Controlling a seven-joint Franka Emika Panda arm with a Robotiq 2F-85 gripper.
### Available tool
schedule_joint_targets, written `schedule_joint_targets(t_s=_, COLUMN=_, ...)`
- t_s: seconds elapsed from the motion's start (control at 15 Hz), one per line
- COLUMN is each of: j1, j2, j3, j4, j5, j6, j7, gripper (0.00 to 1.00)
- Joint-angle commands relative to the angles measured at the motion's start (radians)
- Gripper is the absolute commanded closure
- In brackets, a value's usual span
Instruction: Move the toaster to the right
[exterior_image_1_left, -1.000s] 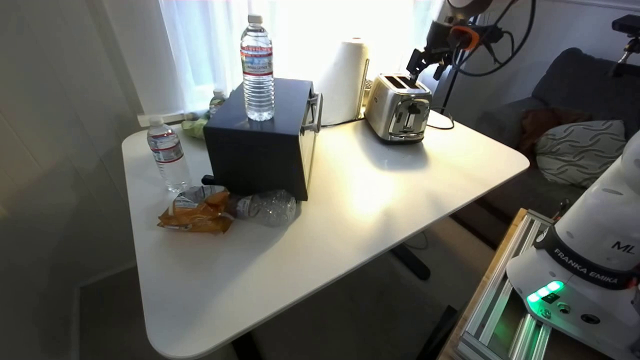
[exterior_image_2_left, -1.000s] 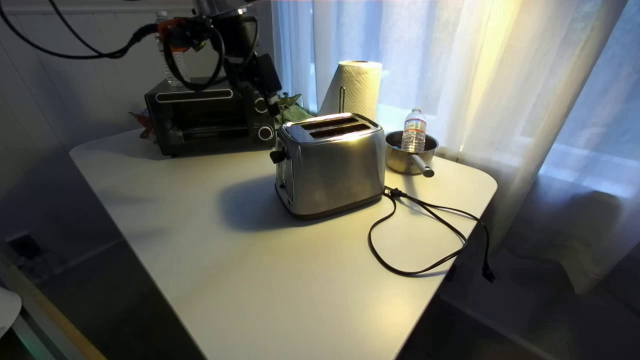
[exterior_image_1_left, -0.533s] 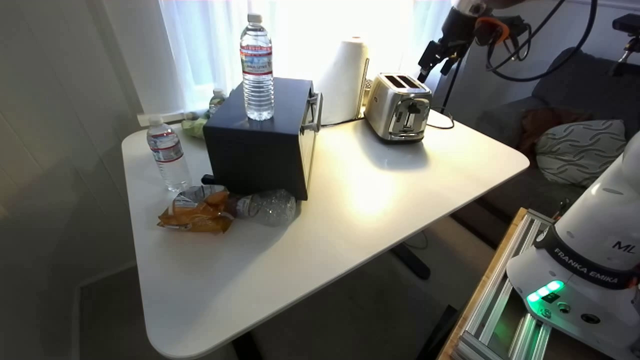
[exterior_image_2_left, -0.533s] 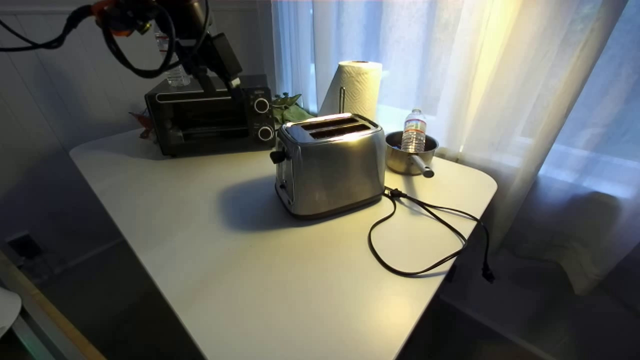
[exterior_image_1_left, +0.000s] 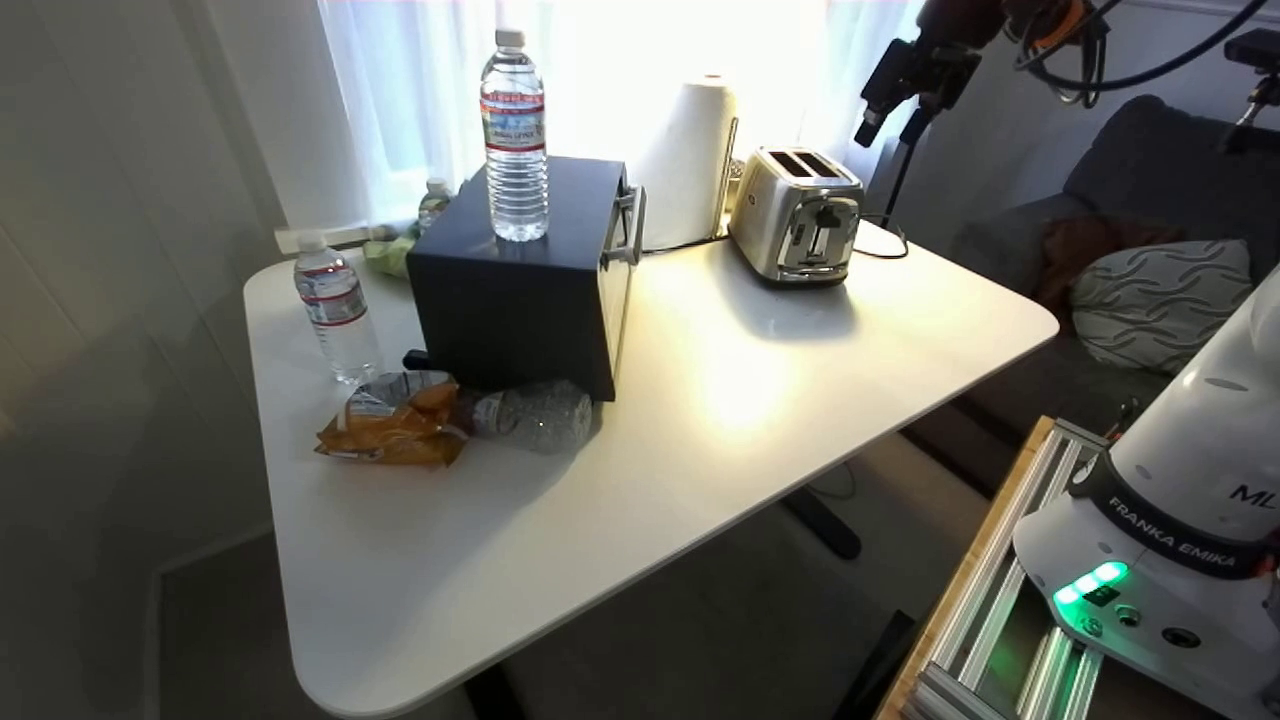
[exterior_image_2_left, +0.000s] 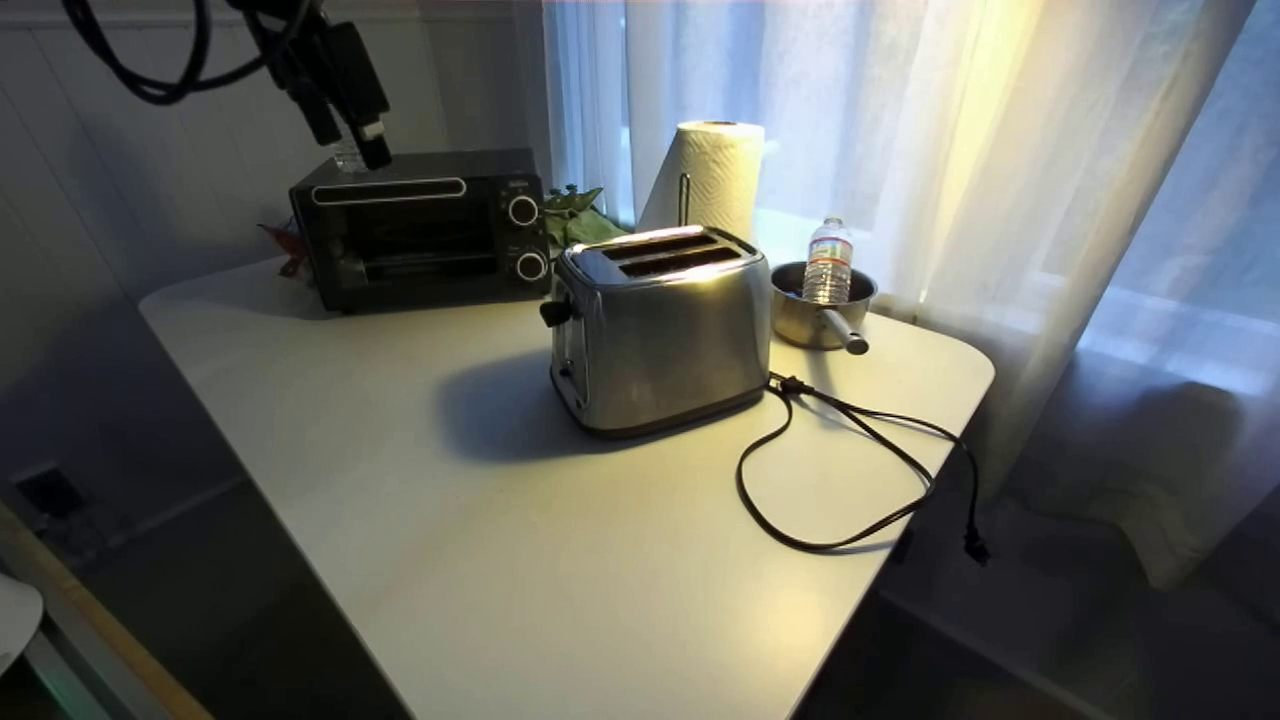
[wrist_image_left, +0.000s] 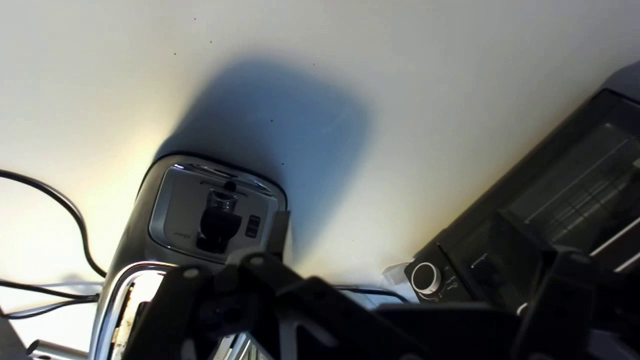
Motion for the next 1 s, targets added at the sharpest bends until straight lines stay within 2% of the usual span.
schedule_joint_targets(t_s=0.0, j1=0.029, j2=-0.094, j3=-0.004, j4=-0.042, j5=0.009, j6=-0.026, j7=-0.090, gripper=0.00)
schedule_joint_targets(t_s=0.2, j1=0.056, j2=-0.121, j3=-0.019, j4=-0.052, j5=0.013, j6=-0.024, j7=-0.169, gripper=0.00)
schedule_joint_targets(t_s=0.27, j1=0.034, j2=-0.066, j3=-0.001, j4=-0.021, j5=0.001, j6=-0.015, j7=-0.115, gripper=0.00)
schedule_joint_targets(t_s=0.93, j1=0.045, j2=-0.087, j3=-0.006, j4=-0.036, j5=0.000, j6=-0.015, j7=-0.150, gripper=0.00)
